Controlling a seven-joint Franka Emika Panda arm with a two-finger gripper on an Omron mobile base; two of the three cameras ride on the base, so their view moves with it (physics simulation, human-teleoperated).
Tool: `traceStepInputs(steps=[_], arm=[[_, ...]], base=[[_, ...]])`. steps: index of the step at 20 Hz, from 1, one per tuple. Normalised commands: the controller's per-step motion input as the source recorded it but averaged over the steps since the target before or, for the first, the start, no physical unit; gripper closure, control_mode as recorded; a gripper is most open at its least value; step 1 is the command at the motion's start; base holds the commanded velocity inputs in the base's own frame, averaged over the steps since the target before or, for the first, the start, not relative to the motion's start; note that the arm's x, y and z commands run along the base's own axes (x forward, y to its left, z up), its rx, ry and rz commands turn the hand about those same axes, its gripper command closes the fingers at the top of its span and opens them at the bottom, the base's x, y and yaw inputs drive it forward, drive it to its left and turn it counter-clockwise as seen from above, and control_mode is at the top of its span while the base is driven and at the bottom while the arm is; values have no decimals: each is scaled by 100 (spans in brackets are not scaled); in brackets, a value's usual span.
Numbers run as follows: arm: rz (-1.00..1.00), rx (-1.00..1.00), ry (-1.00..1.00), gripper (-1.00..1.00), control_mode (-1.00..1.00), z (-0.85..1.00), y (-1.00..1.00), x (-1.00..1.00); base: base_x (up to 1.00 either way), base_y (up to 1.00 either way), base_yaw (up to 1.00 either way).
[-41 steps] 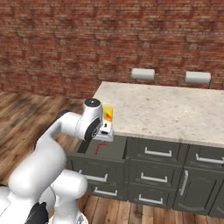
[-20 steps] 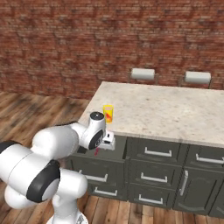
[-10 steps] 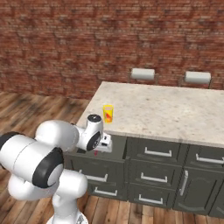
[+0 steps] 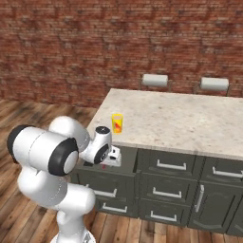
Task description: Pick up the straw from the right drawer and put it inside the smoothie cup.
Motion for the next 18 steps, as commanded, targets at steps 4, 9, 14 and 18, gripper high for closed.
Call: traceStepInputs(steps=[4, 9, 14, 18], arm=[[0, 0, 3, -100, -100, -16, 0, 28], [0, 0, 8, -100, -100, -23, 0, 21], [0, -1, 25, -100, -100, -28, 0, 0], [1, -1, 33, -100, -100, -20, 0, -14]], base=[[0, 0, 0], [0, 0, 0], [0, 0, 0], [0, 0, 0]])
